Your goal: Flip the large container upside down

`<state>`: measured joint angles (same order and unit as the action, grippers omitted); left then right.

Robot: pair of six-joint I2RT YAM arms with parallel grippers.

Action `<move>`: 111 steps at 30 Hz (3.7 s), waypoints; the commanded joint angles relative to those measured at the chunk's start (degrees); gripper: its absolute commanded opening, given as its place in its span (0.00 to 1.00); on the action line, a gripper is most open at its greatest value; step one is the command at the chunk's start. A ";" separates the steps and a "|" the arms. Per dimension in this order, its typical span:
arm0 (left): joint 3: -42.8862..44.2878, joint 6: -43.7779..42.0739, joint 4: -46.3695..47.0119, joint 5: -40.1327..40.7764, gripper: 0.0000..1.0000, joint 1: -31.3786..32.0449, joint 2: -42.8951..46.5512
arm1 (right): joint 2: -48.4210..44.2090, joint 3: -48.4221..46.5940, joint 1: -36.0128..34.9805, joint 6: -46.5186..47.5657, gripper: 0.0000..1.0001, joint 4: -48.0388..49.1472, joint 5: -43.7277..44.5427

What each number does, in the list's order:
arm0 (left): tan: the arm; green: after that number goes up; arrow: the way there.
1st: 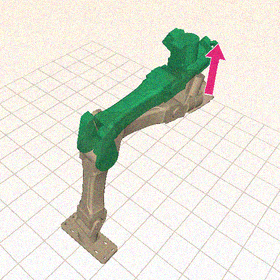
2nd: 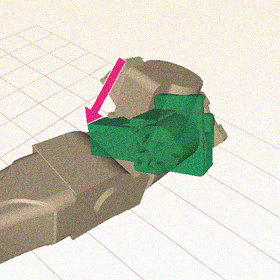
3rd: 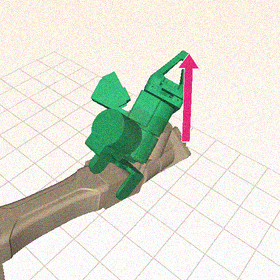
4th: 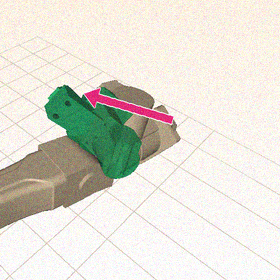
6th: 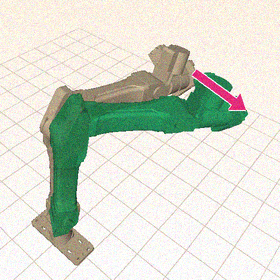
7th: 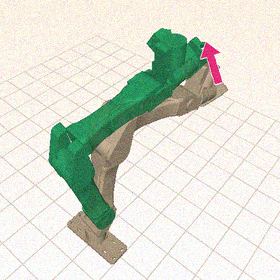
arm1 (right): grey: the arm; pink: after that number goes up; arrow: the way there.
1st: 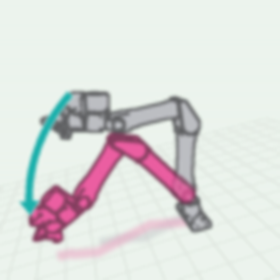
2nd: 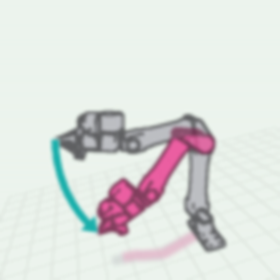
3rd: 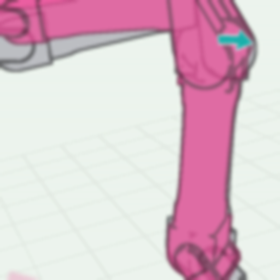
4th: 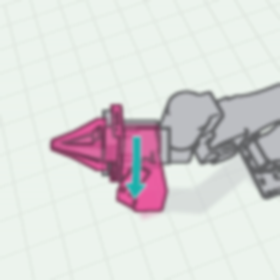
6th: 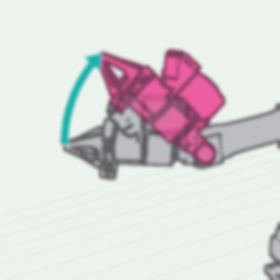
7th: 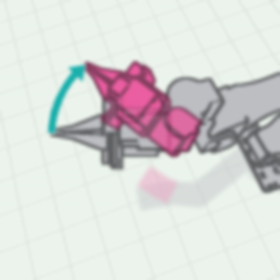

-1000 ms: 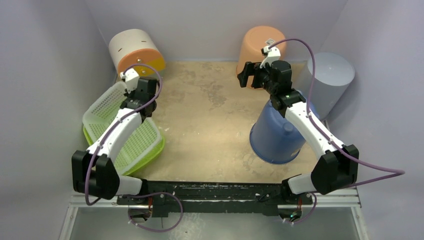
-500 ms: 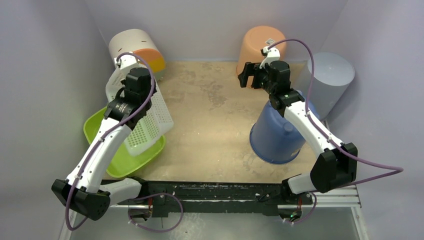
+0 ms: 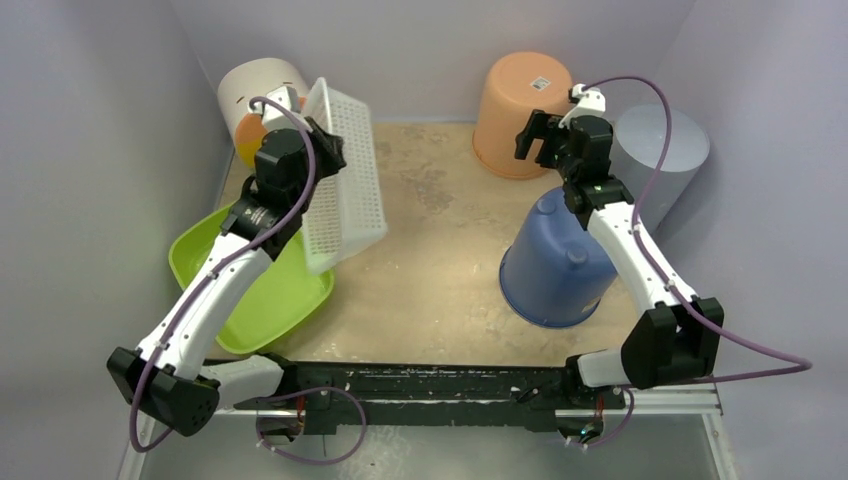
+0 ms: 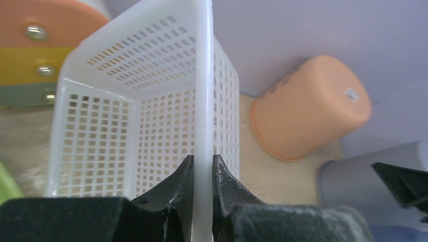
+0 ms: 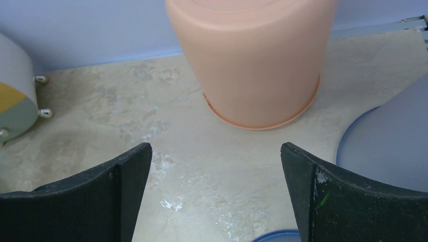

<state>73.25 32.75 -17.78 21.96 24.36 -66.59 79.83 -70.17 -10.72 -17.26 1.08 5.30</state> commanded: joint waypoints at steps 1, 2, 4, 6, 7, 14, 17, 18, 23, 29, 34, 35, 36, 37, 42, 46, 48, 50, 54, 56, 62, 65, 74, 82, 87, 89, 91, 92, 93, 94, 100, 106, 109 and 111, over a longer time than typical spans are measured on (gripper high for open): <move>0.47 5.84 19.20 -11.98 0.00 1.70 -2.53 | -2.59 -3.27 0.50 -0.64 1.00 1.73 2.25; 0.42 6.50 20.98 -13.32 0.00 2.15 -3.14 | -2.50 -3.42 0.59 -0.59 1.00 1.77 2.32; 0.97 6.79 22.35 -14.24 0.00 3.03 -4.21 | -2.32 -3.56 0.83 -0.63 1.00 1.85 2.30; 0.27 7.55 24.28 -15.58 0.00 3.40 -4.64 | -2.11 -3.72 0.94 -0.60 1.00 1.88 2.26; -1.32 8.78 26.62 -16.61 0.00 3.41 -4.57 | -2.06 -3.81 1.04 -0.57 1.00 1.85 2.26; -10.66 18.62 45.43 -23.71 0.00 4.23 -7.88 | -1.74 -4.70 1.36 -0.24 1.00 1.80 2.41; -15.48 24.12 55.91 -25.20 0.00 4.46 -9.92 | -2.40 -4.58 1.53 -0.19 1.00 1.81 2.76; -17.20 26.30 59.53 -25.77 0.00 4.47 -10.72 | -2.69 -4.54 1.57 -0.15 1.00 1.95 2.85; -23.45 33.82 76.30 -26.59 0.00 4.34 -14.37 | -3.27 -4.65 1.82 0.46 1.00 1.93 2.80; -29.54 46.79 96.04 -27.70 0.00 4.21 -24.89 | -3.47 -4.62 1.93 0.64 1.00 1.86 3.06; -33.80 54.05 106.20 -27.70 0.00 1.95 -34.04 | -3.02 -4.50 1.93 0.73 1.00 1.95 2.70; -34.06 54.53 106.82 -28.03 0.00 1.25 -35.40 | -2.94 -4.45 1.93 0.78 1.00 2.08 2.70; -34.13 54.62 106.82 -28.34 0.00 0.86 -36.55 | -2.74 -4.46 1.89 0.81 1.00 2.10 2.70; -34.14 54.23 106.03 -28.57 0.00 0.40 -37.46 | -2.63 -4.45 1.93 0.80 1.00 2.11 2.65; -33.97 50.10 99.59 -29.21 0.00 -1.61 -40.71 | -2.18 -4.48 1.98 0.80 1.00 2.26 2.26; -31.93 43.24 87.91 -28.94 0.00 -2.34 -41.15 | -1.98 -4.19 2.01 0.82 1.00 2.52 2.01; -30.16 39.57 79.80 -28.14 0.00 -2.36 -40.50 | -1.80 -4.19 2.01 0.78 1.00 2.57 1.79; -27.15 34.43 68.82 -26.78 0.00 -2.37 -39.57 | -1.62 -4.18 1.97 0.75 1.00 2.52 1.65; -21.43 25.13 50.46 -21.50 0.00 -2.29 -38.62 | -1.50 -3.93 2.02 0.68 1.00 2.77 1.40; -19.96 22.84 46.70 -20.05 0.00 -2.38 -39.29 | -1.37 -3.90 2.02 0.58 1.00 2.89 1.18; -18.82 20.74 45.29 -19.38 0.00 -2.36 -43.40 | -1.21 -3.80 2.01 0.59 1.00 2.82 0.97; -18.47 19.46 44.24 -18.03 0.00 -2.31 -44.75 | -1.58 -3.44 2.02 0.81 1.00 2.79 1.36; -16.61 12.47 35.41 -13.15 0.39 -2.15 -41.43 | -1.70 -3.19 2.00 1.47 1.00 2.53 0.31; -12.89 4.26 16.25 0.05 0.53 -0.30 -25.64 | -2.02 -3.66 1.51 5.22 1.00 2.88 -5.66; -10.62 2.60 4.85 10.33 0.56 0.06 -16.26 | -0.76 -4.11 0.17 5.37 1.00 1.49 -5.84; -9.40 3.13 -1.04 15.74 0.57 0.01 -14.58 | -0.20 -4.31 -0.44 5.45 1.00 0.85 -6.27; -9.82 5.40 -5.30 21.53 0.57 0.01 -12.93 | -0.11 -3.93 -0.97 5.43 1.00 0.89 -6.29; -10.62 7.03 -6.66 24.22 0.57 0.03 -12.42 | -0.16 -3.66 -1.16 5.41 1.00 1.16 -6.32; -11.53 8.86 -7.59 26.54 0.57 -0.01 -11.61 | -0.20 -3.32 -1.27 5.23 1.00 1.57 -6.35; -12.76 10.90 -8.13 28.52 0.58 0.05 -11.04 | -0.28 -3.11 -1.36 5.08 1.00 1.79 -6.50; -18.25 21.67 -10.90 35.36 0.60 -0.01 -11.32 | -1.63 -2.17 -1.41 5.37 1.00 1.61 -5.96; -20.51 23.48 -9.18 35.43 0.61 -0.15 -13.88 | -3.34 -0.53 -1.40 5.57 1.00 1.82 -4.69; -21.73 23.28 -7.31 32.60 0.63 -1.02 -15.18 | -3.66 0.20 -1.41 5.56 1.00 2.03 -4.66; -22.57 22.76 -5.81 30.53 0.63 -1.46 -16.02 | -3.80 0.67 -1.41 5.59 1.00 2.29 -4.75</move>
<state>52.10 54.41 -27.11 54.11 24.08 -81.25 78.32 -70.22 -11.99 -12.75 0.73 -0.34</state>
